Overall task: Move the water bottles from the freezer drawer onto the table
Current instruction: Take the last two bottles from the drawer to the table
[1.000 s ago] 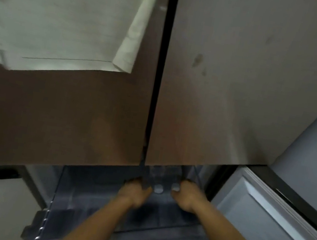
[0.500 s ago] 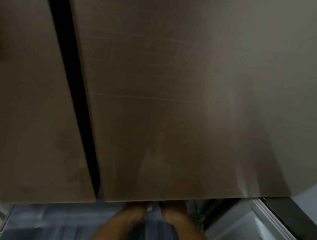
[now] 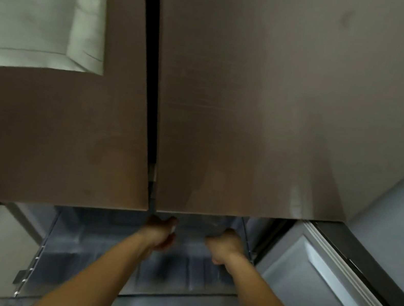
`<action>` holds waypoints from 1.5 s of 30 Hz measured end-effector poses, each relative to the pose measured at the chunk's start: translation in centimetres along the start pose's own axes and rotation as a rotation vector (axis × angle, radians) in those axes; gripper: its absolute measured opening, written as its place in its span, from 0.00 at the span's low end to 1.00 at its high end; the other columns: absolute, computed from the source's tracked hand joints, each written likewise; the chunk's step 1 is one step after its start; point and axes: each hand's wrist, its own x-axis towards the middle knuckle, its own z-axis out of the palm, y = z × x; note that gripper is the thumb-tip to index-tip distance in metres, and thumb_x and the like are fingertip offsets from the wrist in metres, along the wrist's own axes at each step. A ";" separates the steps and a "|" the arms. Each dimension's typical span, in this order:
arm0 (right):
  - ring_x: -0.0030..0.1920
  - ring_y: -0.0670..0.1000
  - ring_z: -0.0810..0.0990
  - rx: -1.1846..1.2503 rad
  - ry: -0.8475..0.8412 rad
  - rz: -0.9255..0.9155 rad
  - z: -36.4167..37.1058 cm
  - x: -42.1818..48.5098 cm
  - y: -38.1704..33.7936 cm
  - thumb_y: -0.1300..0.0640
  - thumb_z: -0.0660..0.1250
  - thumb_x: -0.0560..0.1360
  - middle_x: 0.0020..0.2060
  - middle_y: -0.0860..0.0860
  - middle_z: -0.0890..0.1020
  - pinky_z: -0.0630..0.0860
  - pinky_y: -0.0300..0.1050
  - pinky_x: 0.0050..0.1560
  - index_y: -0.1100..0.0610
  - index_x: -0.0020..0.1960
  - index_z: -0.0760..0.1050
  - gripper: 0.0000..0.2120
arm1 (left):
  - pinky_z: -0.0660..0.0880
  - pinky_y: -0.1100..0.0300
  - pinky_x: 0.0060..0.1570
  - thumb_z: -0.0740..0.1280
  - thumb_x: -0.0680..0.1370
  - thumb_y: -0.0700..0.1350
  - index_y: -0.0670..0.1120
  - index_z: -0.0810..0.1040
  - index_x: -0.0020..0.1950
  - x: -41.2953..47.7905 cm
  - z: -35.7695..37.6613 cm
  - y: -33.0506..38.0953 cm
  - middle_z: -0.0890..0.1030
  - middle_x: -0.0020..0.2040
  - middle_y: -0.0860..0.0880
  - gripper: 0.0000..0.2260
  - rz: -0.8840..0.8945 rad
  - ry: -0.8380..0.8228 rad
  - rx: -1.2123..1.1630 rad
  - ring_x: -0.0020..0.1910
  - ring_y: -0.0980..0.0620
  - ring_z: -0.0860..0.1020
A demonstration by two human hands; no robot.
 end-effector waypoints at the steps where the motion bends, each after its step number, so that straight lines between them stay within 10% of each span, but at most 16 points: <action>1: 0.32 0.53 0.73 0.032 0.060 -0.017 -0.4 -0.6 0.1 0.56 0.62 0.75 0.30 0.53 0.73 0.66 0.39 0.31 0.57 0.32 0.66 0.14 | 0.70 0.64 0.26 0.64 0.80 0.45 0.42 0.72 0.35 -0.5 -0.4 0.2 0.75 0.29 0.44 0.14 0.015 0.009 -0.010 0.24 0.52 0.73; 6: 0.42 0.58 0.82 0.287 0.190 -0.062 -2.0 -3.1 -0.7 0.53 0.66 0.74 0.42 0.57 0.81 0.79 0.49 0.41 0.63 0.53 0.73 0.14 | 0.75 0.63 0.32 0.66 0.78 0.46 0.39 0.77 0.55 -3.5 -2.8 0.7 0.76 0.35 0.47 0.11 0.143 0.129 0.089 0.31 0.52 0.77; 13: 0.33 0.56 0.84 0.575 0.251 -0.078 -3.4 -5.4 -0.2 0.57 0.67 0.73 0.42 0.58 0.83 0.83 0.48 0.35 0.65 0.50 0.76 0.12 | 0.82 0.46 0.46 0.68 0.75 0.48 0.38 0.78 0.43 -8.9 -7.3 -1.6 0.84 0.39 0.39 0.12 0.295 0.278 0.069 0.37 0.43 0.84; 17: 0.27 0.51 0.83 0.379 0.294 -0.240 -3.0 -9.1 -1.0 0.54 0.66 0.71 0.34 0.57 0.83 0.81 0.46 0.36 0.58 0.37 0.70 0.10 | 0.81 0.48 0.43 0.68 0.74 0.49 0.41 0.74 0.39 -11.5 -10.2 -2.2 0.83 0.34 0.44 0.11 0.418 0.348 0.205 0.34 0.47 0.84; 32: 0.32 0.43 0.74 -0.077 0.611 -1.035 3.6 -34.4 -11.1 0.47 0.65 0.69 0.32 0.44 0.76 0.68 0.38 0.29 0.52 0.41 0.71 0.09 | 0.79 0.52 0.35 0.68 0.73 0.54 0.48 0.75 0.40 -30.6 -27.1 -9.7 0.80 0.34 0.49 0.10 0.807 0.724 0.311 0.35 0.49 0.80; 39: 0.38 0.51 0.78 -0.092 0.236 -1.213 17.1 -45.5 -16.2 0.49 0.66 0.71 0.37 0.50 0.80 0.77 0.51 0.38 0.54 0.44 0.75 0.08 | 0.76 0.52 0.40 0.67 0.72 0.53 0.44 0.76 0.40 -41.1 -39.3 -19.7 0.81 0.36 0.46 0.12 0.679 0.923 0.446 0.38 0.44 0.79; 45: 0.34 0.45 0.74 -0.202 -0.169 -1.365 32.5 -54.0 -20.0 0.48 0.66 0.71 0.33 0.45 0.76 0.67 0.40 0.31 0.50 0.40 0.73 0.07 | 0.66 0.56 0.32 0.68 0.70 0.53 0.44 0.77 0.37 -47.8 -49.3 -31.2 0.79 0.34 0.47 0.12 0.432 1.058 0.469 0.38 0.44 0.77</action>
